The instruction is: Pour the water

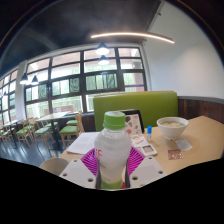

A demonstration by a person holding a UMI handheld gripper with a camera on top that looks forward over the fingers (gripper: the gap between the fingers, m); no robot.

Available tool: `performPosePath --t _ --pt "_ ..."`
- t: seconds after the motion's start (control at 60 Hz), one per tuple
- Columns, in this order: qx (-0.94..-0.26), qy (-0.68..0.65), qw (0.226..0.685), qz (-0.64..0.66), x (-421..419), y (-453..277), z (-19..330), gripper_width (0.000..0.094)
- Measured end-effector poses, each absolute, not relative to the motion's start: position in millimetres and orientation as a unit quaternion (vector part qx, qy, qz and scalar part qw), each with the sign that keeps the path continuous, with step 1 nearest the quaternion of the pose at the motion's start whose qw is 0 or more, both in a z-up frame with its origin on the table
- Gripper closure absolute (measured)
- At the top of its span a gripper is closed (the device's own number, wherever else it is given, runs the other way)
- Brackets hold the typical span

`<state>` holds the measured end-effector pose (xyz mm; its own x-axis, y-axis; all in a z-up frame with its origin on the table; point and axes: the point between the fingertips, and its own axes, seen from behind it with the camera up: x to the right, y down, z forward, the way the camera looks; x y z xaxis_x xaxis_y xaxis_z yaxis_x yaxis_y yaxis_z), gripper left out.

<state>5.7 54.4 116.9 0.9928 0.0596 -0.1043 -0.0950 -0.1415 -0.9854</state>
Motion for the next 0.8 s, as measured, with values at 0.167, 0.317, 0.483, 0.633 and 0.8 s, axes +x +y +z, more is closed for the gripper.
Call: performPosePath --t 0.167,0.317,0.483,0.633,0.8 --pt "-0.76 -0.017 0.65 0.018 -11 50 78 0.0612" --pt "-0.753 -0.03 0.657 -0.008 -1 57 84 0.0594" --pt "-0.758 -0.026 0.651 -0.004 0 56 85 0.0463" --pt "-0.787 -0.047 0.615 0.023 -11 29 68 0.0086" --pt "-0.771 -0.046 0.635 0.005 -1 -23 88 0.0115"
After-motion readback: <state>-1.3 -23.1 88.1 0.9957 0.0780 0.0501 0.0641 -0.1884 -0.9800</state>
